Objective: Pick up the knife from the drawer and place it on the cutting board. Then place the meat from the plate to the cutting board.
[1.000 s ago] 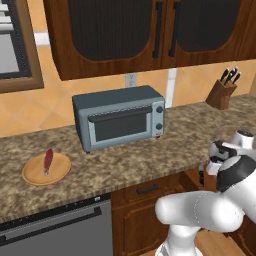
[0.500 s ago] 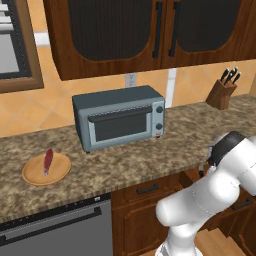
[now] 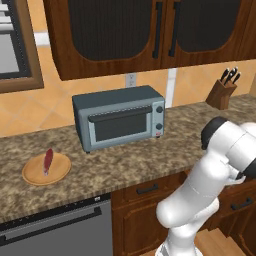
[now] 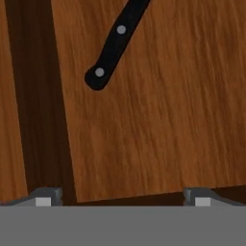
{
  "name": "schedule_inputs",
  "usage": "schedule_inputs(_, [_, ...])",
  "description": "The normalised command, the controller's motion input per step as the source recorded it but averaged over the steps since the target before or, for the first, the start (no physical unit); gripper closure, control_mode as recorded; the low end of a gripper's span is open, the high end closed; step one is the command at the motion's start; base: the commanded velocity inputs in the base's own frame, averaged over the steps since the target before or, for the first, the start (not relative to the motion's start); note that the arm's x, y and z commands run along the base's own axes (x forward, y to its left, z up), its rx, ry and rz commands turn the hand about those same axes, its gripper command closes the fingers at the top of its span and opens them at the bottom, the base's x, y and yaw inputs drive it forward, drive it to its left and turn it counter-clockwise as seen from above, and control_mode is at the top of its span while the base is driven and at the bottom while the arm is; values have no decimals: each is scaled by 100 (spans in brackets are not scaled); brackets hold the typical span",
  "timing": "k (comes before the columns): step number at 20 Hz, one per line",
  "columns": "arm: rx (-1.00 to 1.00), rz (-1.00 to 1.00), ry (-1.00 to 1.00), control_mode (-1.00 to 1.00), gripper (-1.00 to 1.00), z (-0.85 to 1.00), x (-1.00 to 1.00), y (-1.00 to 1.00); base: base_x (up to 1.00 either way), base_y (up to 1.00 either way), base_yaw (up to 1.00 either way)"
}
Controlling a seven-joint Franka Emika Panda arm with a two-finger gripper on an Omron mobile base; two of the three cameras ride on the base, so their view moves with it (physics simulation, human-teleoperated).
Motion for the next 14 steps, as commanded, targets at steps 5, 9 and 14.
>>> schedule_inputs(5, [0,0,0,-100,-100,0,-73,-32,0,0,0])
schedule_inputs(9, [1,-1,0,-100,-100,0,-100,-45,0,0,0])
schedule_inputs(14, [3,-7,2,-100,-100,-6,-100,-54,0,0,0])
